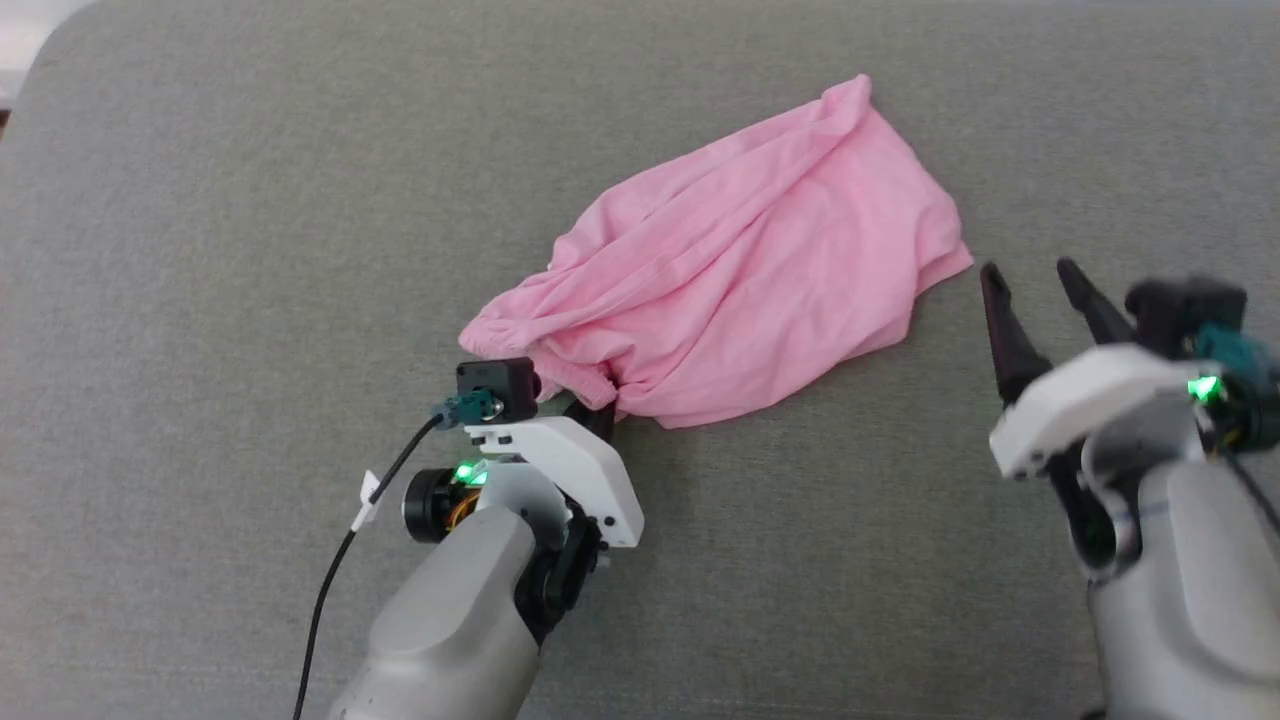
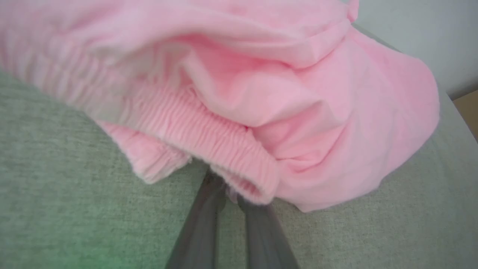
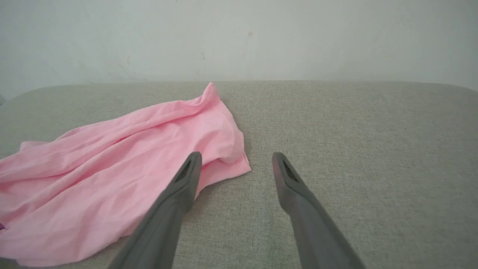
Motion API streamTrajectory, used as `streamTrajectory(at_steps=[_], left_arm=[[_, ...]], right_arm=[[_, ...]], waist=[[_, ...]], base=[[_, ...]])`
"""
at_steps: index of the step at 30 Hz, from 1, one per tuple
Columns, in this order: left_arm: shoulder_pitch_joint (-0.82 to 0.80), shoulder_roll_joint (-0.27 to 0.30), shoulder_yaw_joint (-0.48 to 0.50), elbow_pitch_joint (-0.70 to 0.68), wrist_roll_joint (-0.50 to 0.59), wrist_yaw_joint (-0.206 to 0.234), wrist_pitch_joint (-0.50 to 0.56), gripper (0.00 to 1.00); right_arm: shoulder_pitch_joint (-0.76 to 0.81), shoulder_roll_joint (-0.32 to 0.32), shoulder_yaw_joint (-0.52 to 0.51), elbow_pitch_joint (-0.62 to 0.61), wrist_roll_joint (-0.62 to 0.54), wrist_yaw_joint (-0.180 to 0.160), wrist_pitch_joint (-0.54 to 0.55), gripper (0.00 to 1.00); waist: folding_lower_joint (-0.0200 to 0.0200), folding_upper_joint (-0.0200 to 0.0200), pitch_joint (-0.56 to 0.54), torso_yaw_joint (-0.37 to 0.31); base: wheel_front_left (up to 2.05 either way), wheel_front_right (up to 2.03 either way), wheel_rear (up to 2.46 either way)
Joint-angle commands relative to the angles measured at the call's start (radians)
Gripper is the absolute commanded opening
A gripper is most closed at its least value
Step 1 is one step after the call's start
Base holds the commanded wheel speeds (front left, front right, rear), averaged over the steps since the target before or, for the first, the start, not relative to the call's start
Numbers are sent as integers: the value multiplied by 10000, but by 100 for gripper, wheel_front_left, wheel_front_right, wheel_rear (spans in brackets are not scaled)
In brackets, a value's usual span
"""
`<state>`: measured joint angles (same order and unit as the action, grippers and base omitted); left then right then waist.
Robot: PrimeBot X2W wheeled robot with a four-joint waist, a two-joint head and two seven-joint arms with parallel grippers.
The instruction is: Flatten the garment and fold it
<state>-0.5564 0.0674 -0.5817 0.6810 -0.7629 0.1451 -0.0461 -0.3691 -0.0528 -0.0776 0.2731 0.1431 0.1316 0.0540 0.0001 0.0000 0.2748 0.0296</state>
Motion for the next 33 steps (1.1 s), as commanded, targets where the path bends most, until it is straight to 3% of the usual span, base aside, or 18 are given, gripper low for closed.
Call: streamTrajectory(at_steps=[1, 9, 14, 15, 16, 17, 18, 19, 20, 23, 27, 33], left_arm=[[206, -140, -291, 279, 23, -82, 130, 0], [-136, -164, -652, 122, -39, -165, -165, 0], [-254, -168, -848, -18, -193, -163, -269, 0], [-310, -169, -948, -75, -259, -145, -321, 0], [-332, -169, -993, -88, -282, -133, -346, 0], [-332, -169, -993, -88, -282, -133, -346, 0], [-351, -169, -1032, -95, -308, -121, -366, 0], [-367, -170, -1065, -95, -330, -111, -391, 0], [-378, -170, -1094, -84, -345, -102, -415, 0], [-377, -170, -1161, -28, -377, -115, -447, 0], [-331, -53, -1221, 23, -357, -173, -453, 0], [3, 493, -1189, -368, -393, -126, -309, 0]], right_arm=[[-632, 25, -168, 523, -188, -9, 152, 100], [-3017, 25, -1128, 3490, -790, -9, 1707, 100], [-3809, 25, -1545, 4631, -1500, -9, 2703, 100], [-4080, 25, -1529, 5032, -2041, -9, 3381, 100], [-4192, 25, -1481, 5181, -2235, -9, 3697, 92], [-4192, 25, -1481, 5181, -2235, -9, 3697, 92], [-4275, 23, -1409, 5302, -2421, -9, 4011, 45], [-4330, 5, -1328, 5399, -2571, -9, 4317, 15], [-4353, -30, -1265, 5448, -2686, -9, 4562, 0], [-4289, -89, -1101, 5276, -2746, -9, 4695, 0], [-3788, -114, -980, 4618, -2271, -9, 4072, 0], [-1980, -45, -548, 2566, -922, -9, 3615, 0]], waist=[[-1, 0, 139, 212], [-1, 0, 480, 801], [-1, 0, 634, 1001], [-1, 0, 702, 1043], [-1, 0, 726, 1056], [-1, 0, 726, 1056], [-1, 0, 742, 1060], [-1, 0, 746, 1057], [-1, 0, 735, 1048], [-1, 0, 647, 979], [-1, 0, 363, 815], [-1, 0, -246, 423]], base=[[0, 0, 0], [0, 0, 0], [0, 0, 0], [0, 0, 0], [0, 0, 0], [0, 0, 0], [0, 0, 0], [0, 0, 0], [0, 0, 0], [0, 0, 0], [0, 0, 0], [0, 0, 0]])
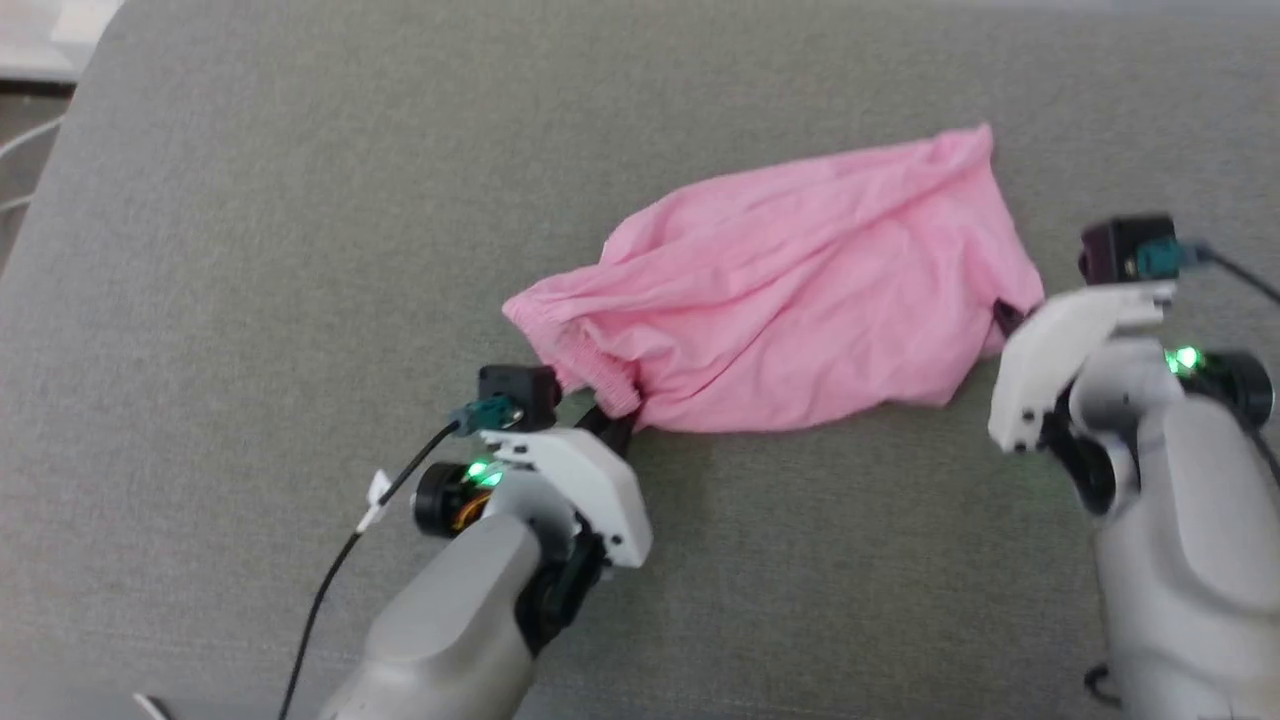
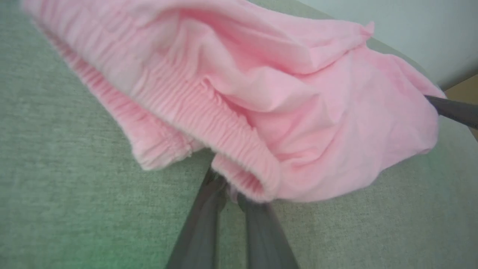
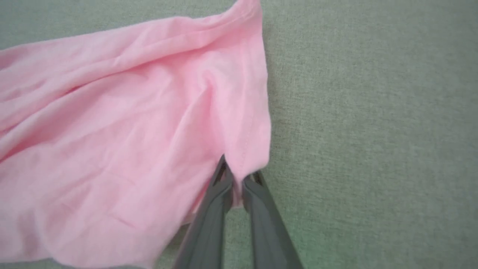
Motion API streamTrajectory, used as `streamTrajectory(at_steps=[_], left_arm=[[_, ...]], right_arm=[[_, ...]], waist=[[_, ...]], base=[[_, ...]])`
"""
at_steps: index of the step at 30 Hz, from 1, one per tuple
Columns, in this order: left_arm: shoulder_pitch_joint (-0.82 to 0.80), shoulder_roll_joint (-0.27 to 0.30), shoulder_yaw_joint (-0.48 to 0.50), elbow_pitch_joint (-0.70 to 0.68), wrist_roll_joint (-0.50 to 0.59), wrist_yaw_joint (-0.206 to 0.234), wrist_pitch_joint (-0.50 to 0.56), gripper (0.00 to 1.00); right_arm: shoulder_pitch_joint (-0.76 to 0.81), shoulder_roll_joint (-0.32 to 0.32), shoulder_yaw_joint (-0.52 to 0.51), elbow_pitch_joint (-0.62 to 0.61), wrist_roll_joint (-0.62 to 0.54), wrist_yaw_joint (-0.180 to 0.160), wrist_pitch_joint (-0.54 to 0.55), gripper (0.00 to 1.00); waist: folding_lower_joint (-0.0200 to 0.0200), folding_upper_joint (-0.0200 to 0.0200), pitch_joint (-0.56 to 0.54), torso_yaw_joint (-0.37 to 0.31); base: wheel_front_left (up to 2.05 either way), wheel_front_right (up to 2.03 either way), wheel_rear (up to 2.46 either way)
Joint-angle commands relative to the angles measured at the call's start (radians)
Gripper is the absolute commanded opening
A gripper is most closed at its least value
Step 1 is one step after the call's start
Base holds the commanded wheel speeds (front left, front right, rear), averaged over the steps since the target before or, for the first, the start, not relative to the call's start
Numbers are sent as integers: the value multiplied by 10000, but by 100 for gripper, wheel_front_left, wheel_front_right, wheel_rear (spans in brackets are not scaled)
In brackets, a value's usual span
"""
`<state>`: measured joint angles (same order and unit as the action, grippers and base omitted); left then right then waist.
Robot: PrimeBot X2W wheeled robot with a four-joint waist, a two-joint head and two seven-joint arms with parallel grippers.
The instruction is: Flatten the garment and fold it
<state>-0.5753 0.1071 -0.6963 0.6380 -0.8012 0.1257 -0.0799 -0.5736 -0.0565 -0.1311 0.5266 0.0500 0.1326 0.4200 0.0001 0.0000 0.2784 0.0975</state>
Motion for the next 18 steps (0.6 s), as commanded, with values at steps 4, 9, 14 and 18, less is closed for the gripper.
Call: streamTrajectory(at_steps=[4, 9, 14, 18], left_arm=[[645, 644, -74, -585, -57, 193, 411, 0], [1261, 1299, -88, -1773, -264, 418, 1162, 0], [1786, 1849, 13, -2863, -585, 746, 1915, 0], [2071, 2005, 93, -3406, -795, 936, 2182, 100]], right_arm=[[1722, 32, 167, -1970, 695, -19, 73, 0], [3707, 56, 127, -3887, 1248, -19, 476, 0], [4913, 59, 98, -4305, 1796, -19, 628, 0], [5146, 60, 23, -4072, 1627, -19, 508, 82]], waist=[[-1, 0, -660, -584], [-1, 0, -887, -790], [-1, 0, -899, -879], [-1, 0, -881, -874]], base=[[0, 0, 0], [0, 0, 0], [0, 0, 0], [0, 0, 0]])
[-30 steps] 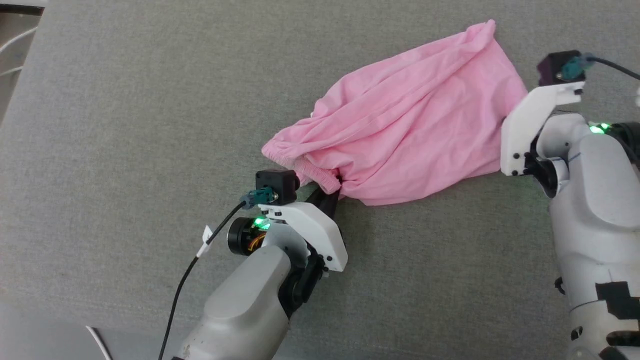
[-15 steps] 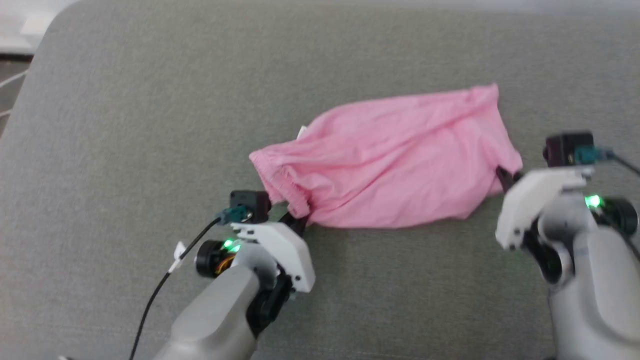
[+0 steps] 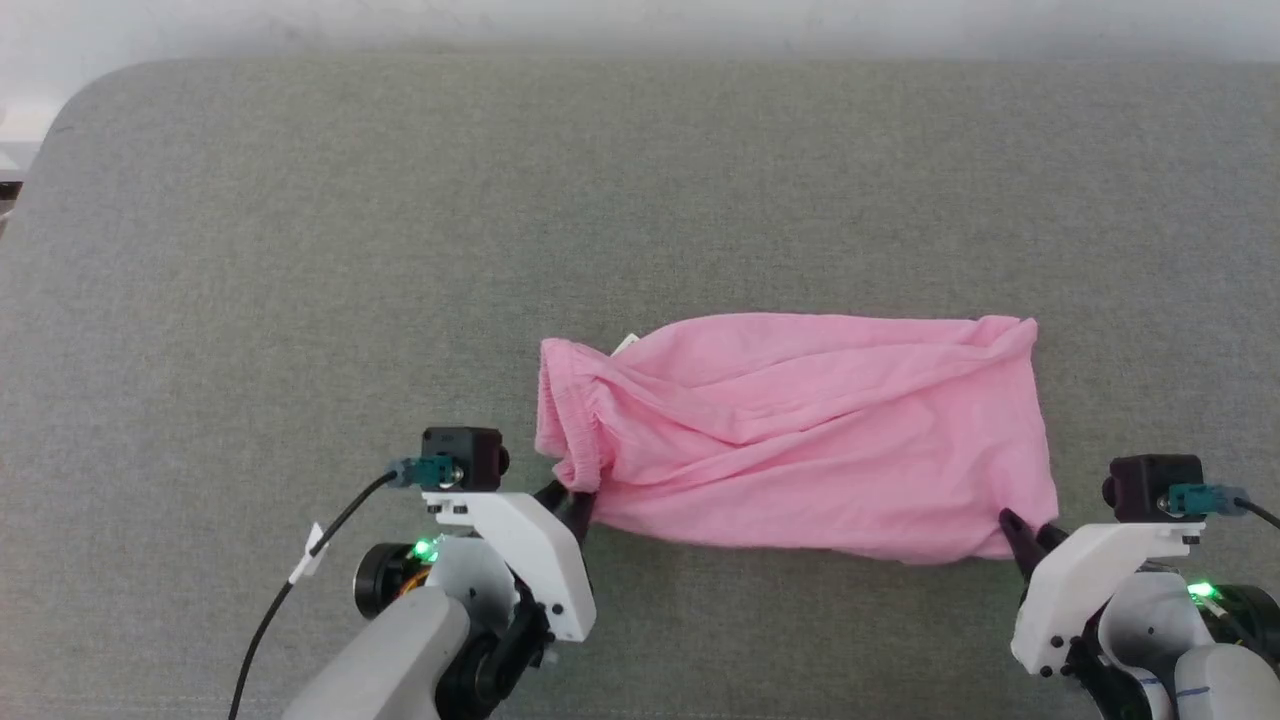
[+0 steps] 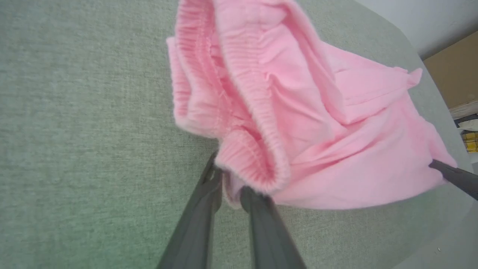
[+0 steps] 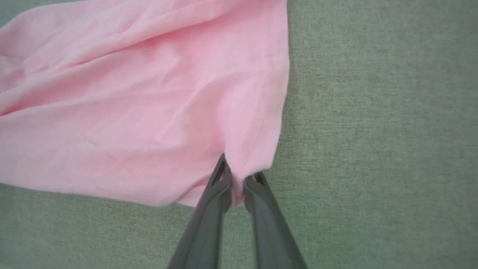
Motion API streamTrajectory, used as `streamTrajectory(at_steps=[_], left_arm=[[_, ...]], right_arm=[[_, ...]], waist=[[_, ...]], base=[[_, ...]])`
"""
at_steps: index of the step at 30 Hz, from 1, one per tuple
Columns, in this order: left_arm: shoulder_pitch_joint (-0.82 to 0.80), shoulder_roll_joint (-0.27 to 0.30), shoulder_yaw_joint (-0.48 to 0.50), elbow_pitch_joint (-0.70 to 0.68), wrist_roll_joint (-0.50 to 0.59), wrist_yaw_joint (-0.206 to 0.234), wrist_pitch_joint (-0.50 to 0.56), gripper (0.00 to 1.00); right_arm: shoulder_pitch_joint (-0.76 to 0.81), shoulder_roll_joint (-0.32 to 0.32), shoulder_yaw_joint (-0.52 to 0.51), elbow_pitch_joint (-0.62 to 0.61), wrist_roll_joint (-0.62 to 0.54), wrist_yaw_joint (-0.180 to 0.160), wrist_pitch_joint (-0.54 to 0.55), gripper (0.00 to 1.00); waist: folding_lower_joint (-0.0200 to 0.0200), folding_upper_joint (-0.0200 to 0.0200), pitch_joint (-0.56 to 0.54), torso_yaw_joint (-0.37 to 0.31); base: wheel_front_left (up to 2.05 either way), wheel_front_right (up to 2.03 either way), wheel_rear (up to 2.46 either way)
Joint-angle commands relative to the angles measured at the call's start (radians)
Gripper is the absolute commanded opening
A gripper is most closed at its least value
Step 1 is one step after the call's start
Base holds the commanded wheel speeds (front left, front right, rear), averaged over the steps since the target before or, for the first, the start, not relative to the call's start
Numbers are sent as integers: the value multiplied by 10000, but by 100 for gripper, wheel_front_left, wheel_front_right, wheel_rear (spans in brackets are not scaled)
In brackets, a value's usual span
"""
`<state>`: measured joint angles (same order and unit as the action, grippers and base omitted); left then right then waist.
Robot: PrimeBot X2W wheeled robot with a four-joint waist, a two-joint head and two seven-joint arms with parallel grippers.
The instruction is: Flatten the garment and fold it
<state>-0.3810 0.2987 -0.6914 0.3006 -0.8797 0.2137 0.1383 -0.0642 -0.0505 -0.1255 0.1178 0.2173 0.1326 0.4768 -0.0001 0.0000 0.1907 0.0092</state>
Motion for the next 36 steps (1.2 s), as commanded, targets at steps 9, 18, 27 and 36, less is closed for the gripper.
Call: streamTrajectory(at_steps=[9, 18, 27, 36], left_arm=[[950, 296, 555, -821, -113, 215, -1104, 100], [842, 834, 1571, -1024, 1499, 297, -3896, 100], [756, -128, 4040, -1830, 4259, -685, -3998, 100], [1077, -1267, 5553, -1482, 5706, -1897, -4000, 100]], right_arm=[[3, 2, -436, -239, 101, -19, -1586, 100], [-730, 2, -1096, 335, -256, -19, -3084, 100], [-2376, 2, -1345, 2910, 21, -19, -2433, 100], [-3791, 3, -1291, 5765, 52, -19, -833, 100]], waist=[[1, 0, -280, 166], [1, 0, -276, 443], [1, 0, -68, 513], [1, 0, -79, 592]], base=[[0, 0, 0], [0, 0, 0], [0, 0, 0], [0, 0, 0]])
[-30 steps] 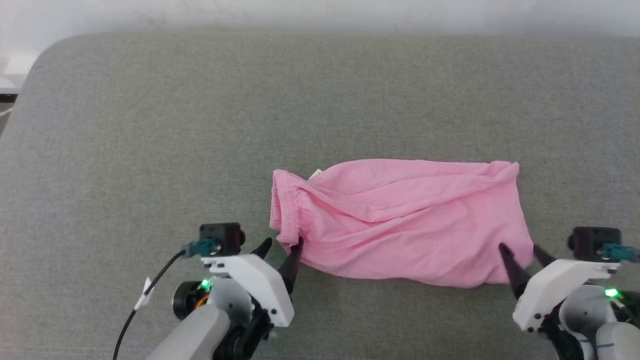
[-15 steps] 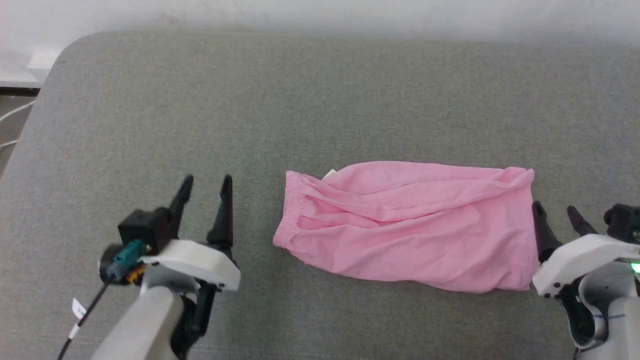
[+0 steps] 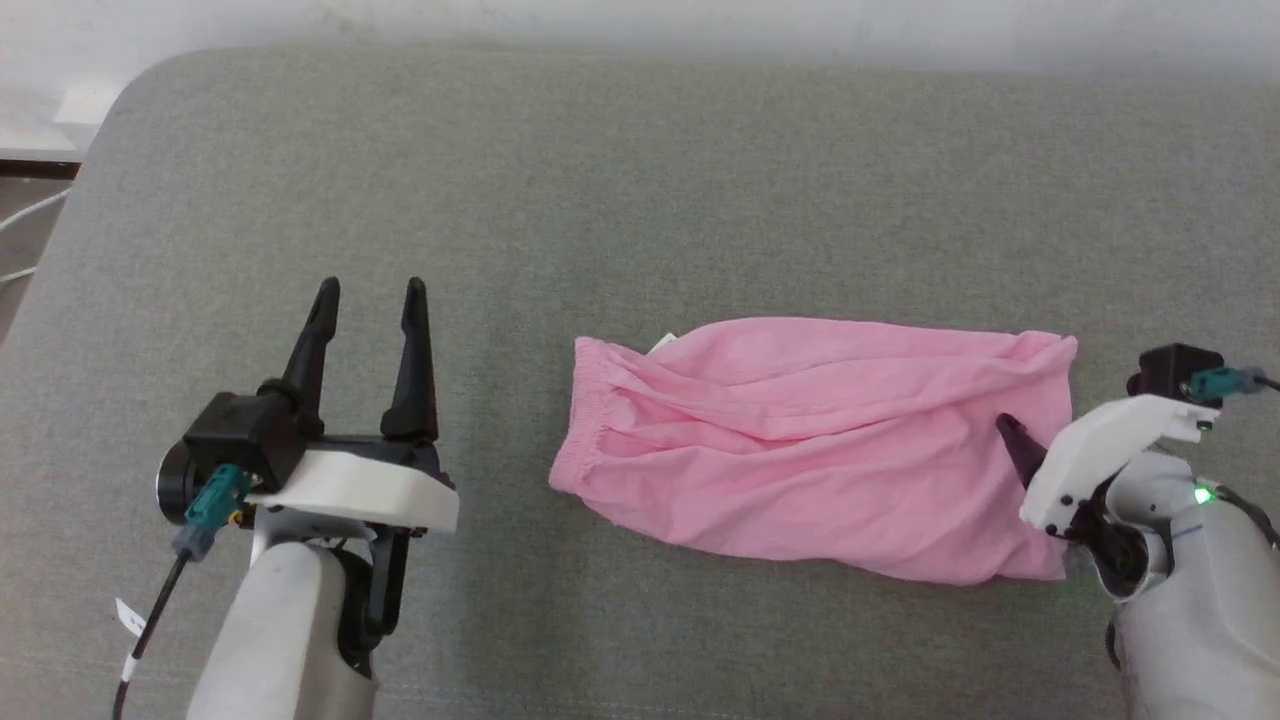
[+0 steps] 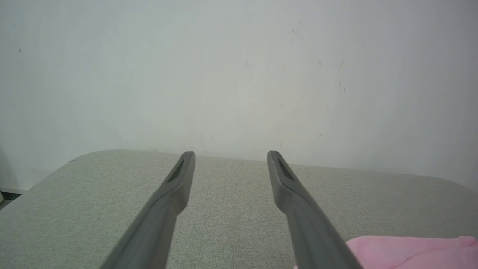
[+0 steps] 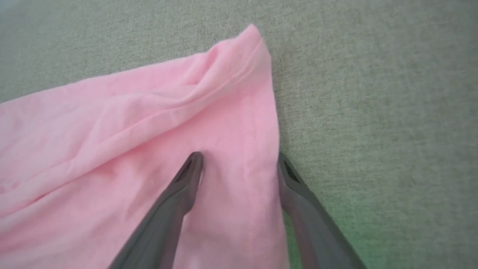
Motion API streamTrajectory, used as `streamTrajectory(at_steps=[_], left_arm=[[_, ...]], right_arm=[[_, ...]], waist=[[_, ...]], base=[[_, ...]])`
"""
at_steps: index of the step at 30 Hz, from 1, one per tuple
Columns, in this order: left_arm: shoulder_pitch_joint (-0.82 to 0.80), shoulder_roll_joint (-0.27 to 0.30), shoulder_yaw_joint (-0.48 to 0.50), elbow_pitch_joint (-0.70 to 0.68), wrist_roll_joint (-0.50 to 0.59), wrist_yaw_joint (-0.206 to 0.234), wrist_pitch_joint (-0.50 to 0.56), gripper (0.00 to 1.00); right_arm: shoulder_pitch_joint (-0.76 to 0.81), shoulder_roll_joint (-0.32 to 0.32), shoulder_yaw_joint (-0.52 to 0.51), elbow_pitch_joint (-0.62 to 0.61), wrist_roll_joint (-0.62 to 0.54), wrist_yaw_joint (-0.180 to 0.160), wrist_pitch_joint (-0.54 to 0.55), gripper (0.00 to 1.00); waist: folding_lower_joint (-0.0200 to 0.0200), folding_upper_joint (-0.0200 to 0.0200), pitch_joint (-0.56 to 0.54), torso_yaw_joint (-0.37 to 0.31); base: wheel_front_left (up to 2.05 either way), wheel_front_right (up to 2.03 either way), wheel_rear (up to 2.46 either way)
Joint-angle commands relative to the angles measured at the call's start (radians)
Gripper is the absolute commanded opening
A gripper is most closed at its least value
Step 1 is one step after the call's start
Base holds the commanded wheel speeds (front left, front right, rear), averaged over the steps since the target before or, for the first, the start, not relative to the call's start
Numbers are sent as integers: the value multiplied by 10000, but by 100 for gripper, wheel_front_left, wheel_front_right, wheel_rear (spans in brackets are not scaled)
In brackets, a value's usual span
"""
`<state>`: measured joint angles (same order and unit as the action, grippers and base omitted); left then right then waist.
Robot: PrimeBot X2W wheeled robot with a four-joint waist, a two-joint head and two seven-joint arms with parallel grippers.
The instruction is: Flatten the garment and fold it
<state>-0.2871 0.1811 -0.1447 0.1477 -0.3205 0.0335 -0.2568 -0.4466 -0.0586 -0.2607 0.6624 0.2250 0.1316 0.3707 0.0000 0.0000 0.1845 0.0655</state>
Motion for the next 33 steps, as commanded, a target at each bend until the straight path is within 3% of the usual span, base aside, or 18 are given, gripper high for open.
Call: streamTrajectory(at_steps=[1, 2, 3, 5, 6, 12, 23, 27, 33], left_arm=[[165, -203, 203, 91, 212, -194, -48, 100], [200, -305, 315, 132, 308, -285, -48, 100], [232, -391, 422, 169, 402, -376, -48, 100], [284, -547, 626, 203, 575, -521, -48, 100], [311, -620, 717, 201, 661, -580, -48, 100], [442, -891, 1136, 193, 951, -852, -48, 100], [637, -1192, 1566, 292, 1247, -1161, -49, 100], [641, -1240, 1605, 384, 1291, -1244, -49, 100], [618, -1280, 1576, 522, 1341, -1329, -49, 100]], right_arm=[[-35, 83, 167, 548, 14, -9, 461, 100], [-79, 83, 276, 743, 66, -9, 695, 99], [-111, 83, 405, 887, 140, -9, 904, 56], [-161, 83, 708, 954, 476, -9, 1067, 10], [-162, 83, 806, 915, 652, -9, 1019, 0], [4, 83, 708, 408, 271, -9, 548, 0], [615, -171, -1506, -2186, -2787, -9, 678, 0], [1004, -52, -1020, -3568, -2949, -9, 1440, 0], [1944, 54, 616, -6145, -1965, -9, 3223, 0]], waist=[[0, 0, -32, 51], [0, 0, -50, 67], [0, 0, -65, 79], [0, 0, -78, 96], [0, 0, -85, 94], [0, 0, -153, 22], [0, 0, -242, -72], [0, 0, -260, -38], [0, 0, -323, 58]], base=[[0, 0, 0], [0, 0, 0], [0, 0, 0], [0, 0, 0], [0, 0, 0], [0, 0, 0], [0, 0, 0], [0, 0, 0], [0, 0, 0]])
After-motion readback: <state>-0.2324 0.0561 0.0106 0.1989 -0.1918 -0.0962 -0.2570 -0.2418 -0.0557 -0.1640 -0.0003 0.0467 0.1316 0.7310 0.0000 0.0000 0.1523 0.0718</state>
